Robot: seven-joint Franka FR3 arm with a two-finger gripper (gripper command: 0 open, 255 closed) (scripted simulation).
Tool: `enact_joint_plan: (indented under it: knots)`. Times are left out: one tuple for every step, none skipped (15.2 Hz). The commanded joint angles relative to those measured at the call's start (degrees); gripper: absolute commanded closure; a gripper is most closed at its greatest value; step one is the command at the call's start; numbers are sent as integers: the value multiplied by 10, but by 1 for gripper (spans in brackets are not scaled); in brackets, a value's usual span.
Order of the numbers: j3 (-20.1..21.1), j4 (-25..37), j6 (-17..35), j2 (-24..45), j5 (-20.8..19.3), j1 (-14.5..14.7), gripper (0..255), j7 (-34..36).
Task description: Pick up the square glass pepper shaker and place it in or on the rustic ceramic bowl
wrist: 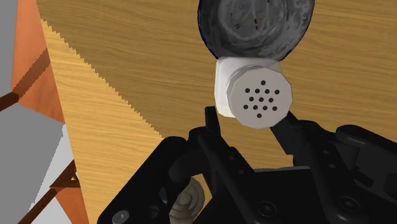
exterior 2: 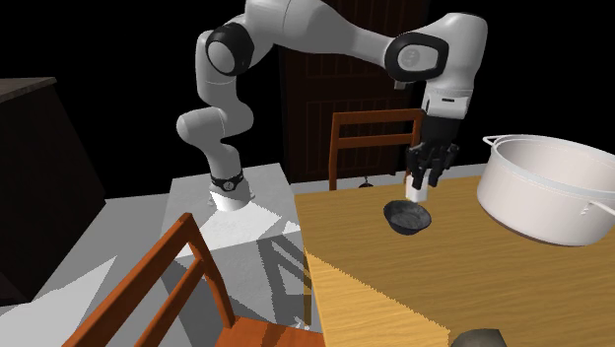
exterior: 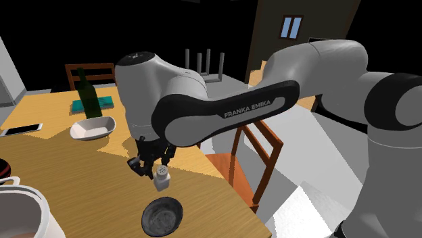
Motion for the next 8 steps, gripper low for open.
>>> enact_joint_plan:
  knots:
    - [-1, -14, 15, 1, -2, -2, 255, 3]
    - [-2, -21, 22, 2, -3, -3, 255, 4]
    - [-2, -26, 29, 3, -4, -3, 255, 6]
    - [-3, -32, 36, 5, -6, -4, 255, 8]
    - [-3, -37, 41, 6, -7, -4, 255, 9]
    - [-3, -37, 41, 6, -7, -4, 255, 9]
    - [-3, -37, 41, 6, -7, -4, 255, 9]
    - [-3, -37, 41, 6, -7, -4, 255, 9]
